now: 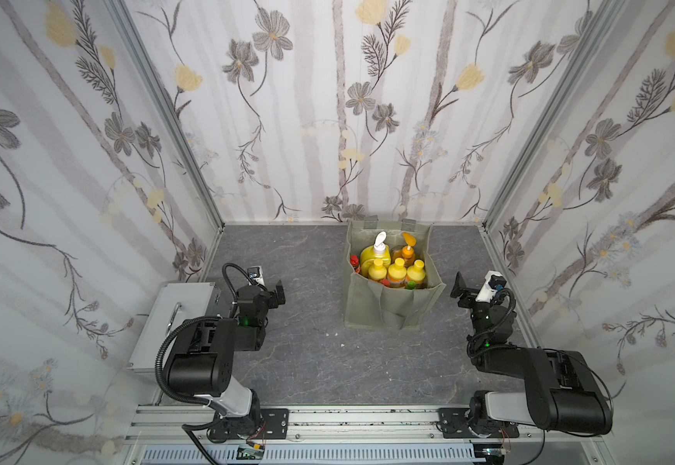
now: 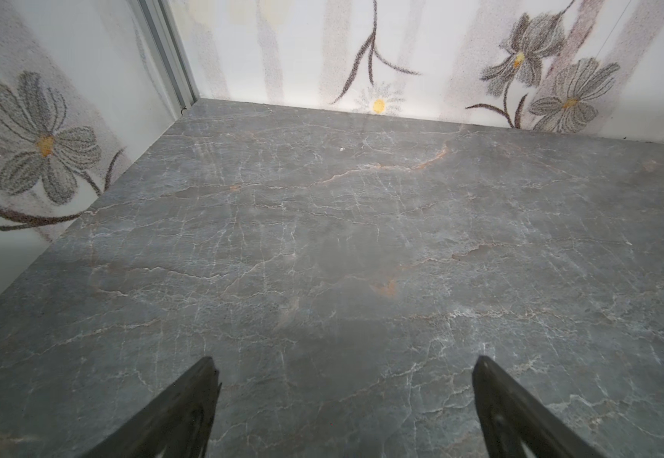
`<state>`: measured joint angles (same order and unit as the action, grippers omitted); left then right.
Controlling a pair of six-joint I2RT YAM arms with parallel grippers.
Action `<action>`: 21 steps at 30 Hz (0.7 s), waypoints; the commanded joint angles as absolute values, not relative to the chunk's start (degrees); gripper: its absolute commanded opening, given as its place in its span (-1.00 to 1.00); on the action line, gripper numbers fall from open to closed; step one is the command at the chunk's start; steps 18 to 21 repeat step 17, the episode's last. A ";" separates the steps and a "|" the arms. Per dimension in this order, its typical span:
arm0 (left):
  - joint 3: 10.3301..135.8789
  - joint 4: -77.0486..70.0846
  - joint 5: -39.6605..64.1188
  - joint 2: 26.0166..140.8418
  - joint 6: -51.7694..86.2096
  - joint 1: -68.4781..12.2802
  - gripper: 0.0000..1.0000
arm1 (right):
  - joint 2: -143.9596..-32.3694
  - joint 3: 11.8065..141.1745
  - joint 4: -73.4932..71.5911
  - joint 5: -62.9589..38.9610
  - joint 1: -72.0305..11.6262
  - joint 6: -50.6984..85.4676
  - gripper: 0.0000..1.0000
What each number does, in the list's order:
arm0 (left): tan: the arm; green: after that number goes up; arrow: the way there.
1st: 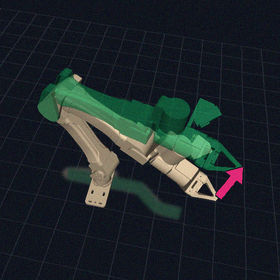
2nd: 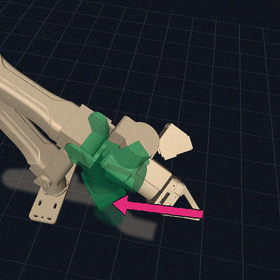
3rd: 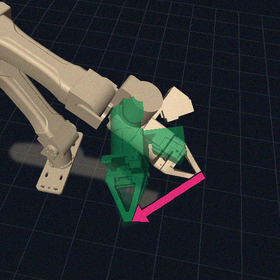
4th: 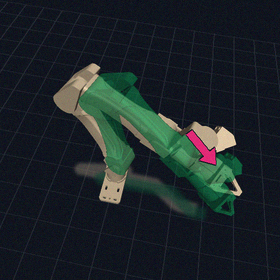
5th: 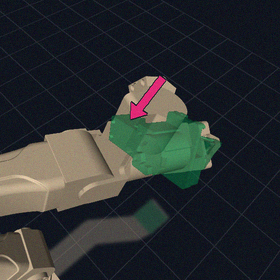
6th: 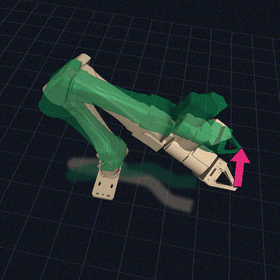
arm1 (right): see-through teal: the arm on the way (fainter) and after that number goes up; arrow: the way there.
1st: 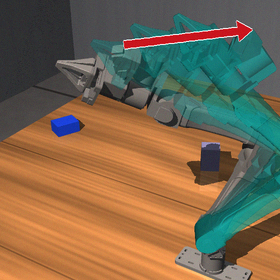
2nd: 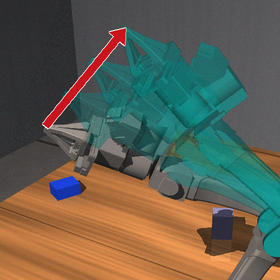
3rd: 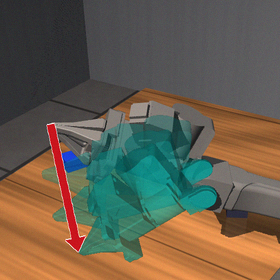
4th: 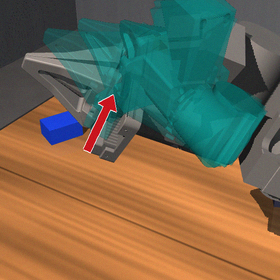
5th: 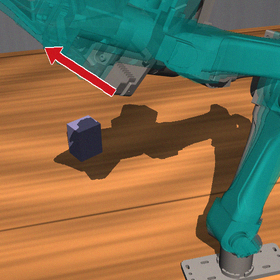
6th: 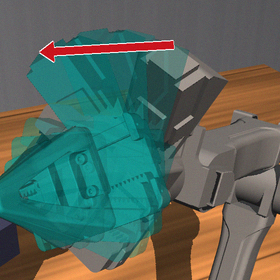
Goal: Pack dish soap into the shopping bag
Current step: Reset both arms
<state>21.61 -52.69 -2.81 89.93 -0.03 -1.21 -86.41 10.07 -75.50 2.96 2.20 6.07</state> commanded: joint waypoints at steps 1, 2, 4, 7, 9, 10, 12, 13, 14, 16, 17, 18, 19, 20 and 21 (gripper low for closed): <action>21.93 -53.13 -2.02 89.89 -0.71 -1.14 1.00 | -86.48 10.63 -75.83 3.76 1.93 4.88 0.99; 21.97 -53.09 -2.03 89.92 -0.78 -1.14 1.00 | -86.48 10.67 -75.80 3.88 1.93 4.87 0.99; 21.95 -53.09 -2.02 89.89 -0.77 -1.14 1.00 | -86.48 10.68 -75.83 3.96 1.92 4.84 0.99; 21.97 -53.13 -2.02 89.89 -0.75 -1.19 1.00 | -86.48 10.63 -75.78 3.96 1.91 4.88 0.99; 21.97 -53.09 -2.03 89.91 -0.77 -1.12 1.00 | -86.57 10.64 -75.76 3.92 1.95 4.85 0.99; 21.97 -53.09 -2.02 89.90 -0.75 -1.14 1.00 | -86.57 10.72 -75.60 3.68 1.93 4.86 0.99; 21.97 -53.13 -2.02 89.91 -0.70 -1.14 1.00 | -86.57 10.83 -75.38 3.17 2.10 4.92 0.99; 21.97 -53.13 -2.03 89.86 -0.77 -1.09 1.00 | -86.57 10.74 -75.50 3.40 2.30 5.22 0.99; 21.97 -53.10 -2.07 89.89 -0.78 -1.14 1.00 | -86.55 10.50 -76.01 3.64 2.40 5.51 0.99; 21.97 -53.09 -2.02 89.91 -0.75 -1.08 1.00 | -86.40 9.82 -77.19 3.43 2.80 6.08 0.99; 21.97 -53.10 -2.02 89.91 -0.73 -1.19 1.00 | -86.35 9.22 -78.30 3.39 2.90 6.08 0.99; 21.97 -53.10 -2.02 89.91 -0.73 -1.19 1.00 | -86.35 9.22 -78.30 3.39 2.90 6.08 0.99; 21.97 -53.10 -2.02 89.91 -0.73 -1.19 1.00 | -86.35 9.22 -78.30 3.39 2.90 6.08 0.99; 21.97 -53.10 -2.02 89.91 -0.73 -1.19 1.00 | -86.35 9.22 -78.30 3.39 2.90 6.08 0.99; 21.97 -53.10 -2.02 89.91 -0.73 -1.19 1.00 | -86.35 9.22 -78.30 3.39 2.90 6.08 0.99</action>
